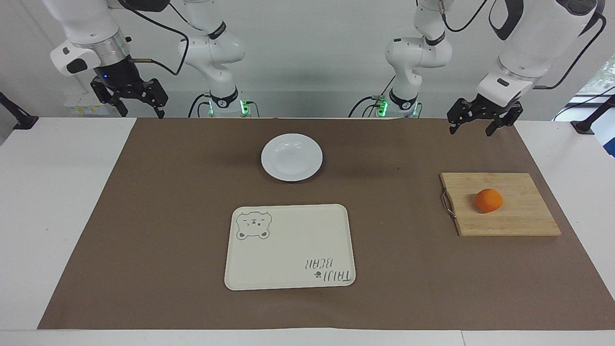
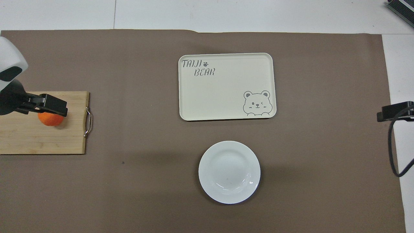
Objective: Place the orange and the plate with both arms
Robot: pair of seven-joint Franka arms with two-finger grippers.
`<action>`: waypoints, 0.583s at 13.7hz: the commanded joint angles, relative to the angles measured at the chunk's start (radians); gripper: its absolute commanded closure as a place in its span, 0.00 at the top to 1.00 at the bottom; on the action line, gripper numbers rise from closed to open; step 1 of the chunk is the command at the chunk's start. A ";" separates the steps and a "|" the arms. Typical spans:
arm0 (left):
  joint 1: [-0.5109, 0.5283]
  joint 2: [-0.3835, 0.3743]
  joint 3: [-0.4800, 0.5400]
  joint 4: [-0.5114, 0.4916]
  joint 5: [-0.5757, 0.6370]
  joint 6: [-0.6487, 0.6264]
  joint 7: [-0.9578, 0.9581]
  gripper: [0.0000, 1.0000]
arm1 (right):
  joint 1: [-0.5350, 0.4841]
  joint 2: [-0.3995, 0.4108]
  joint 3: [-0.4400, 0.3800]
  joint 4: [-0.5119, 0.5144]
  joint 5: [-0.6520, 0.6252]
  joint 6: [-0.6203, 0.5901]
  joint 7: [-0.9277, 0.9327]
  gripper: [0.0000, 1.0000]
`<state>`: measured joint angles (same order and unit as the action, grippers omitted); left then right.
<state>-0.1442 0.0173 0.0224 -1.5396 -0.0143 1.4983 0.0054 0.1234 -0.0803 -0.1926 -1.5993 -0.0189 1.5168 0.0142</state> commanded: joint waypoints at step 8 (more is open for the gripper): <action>0.015 -0.008 -0.001 -0.008 0.004 -0.007 0.015 1.00 | 0.001 0.005 0.021 0.013 -0.012 -0.015 -0.039 1.00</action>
<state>-0.1393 0.0172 0.0225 -1.5395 -0.0143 1.4983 0.0089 0.1260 -0.0805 -0.1866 -1.5992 -0.0189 1.5013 -0.0039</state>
